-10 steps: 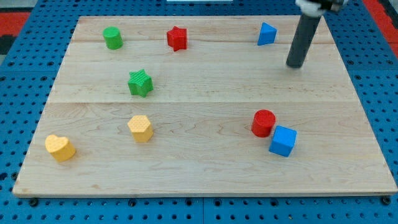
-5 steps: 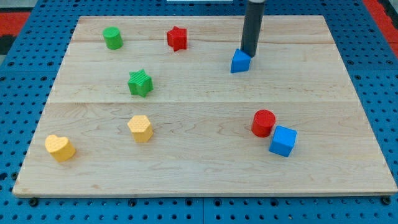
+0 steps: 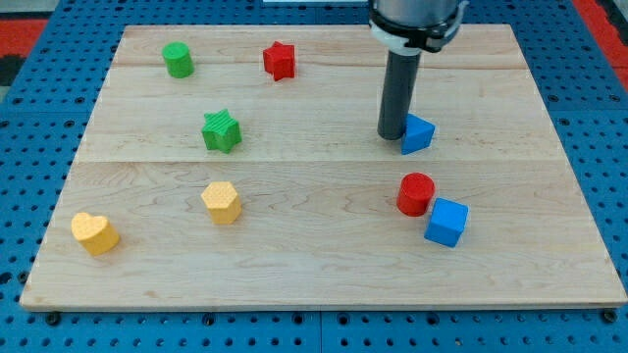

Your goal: Push the blue triangle to the top right side of the blue cube

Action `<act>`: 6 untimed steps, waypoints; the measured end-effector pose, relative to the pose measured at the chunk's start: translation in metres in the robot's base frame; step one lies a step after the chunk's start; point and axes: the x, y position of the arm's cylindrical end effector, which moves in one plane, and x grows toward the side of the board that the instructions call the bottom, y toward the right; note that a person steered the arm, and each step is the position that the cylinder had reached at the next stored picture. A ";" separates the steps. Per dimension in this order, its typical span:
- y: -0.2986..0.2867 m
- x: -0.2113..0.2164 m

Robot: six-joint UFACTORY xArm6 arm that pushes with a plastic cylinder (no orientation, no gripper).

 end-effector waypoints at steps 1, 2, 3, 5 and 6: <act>0.020 -0.016; 0.042 -0.016; 0.063 0.011; 0.076 0.018; 0.051 -0.046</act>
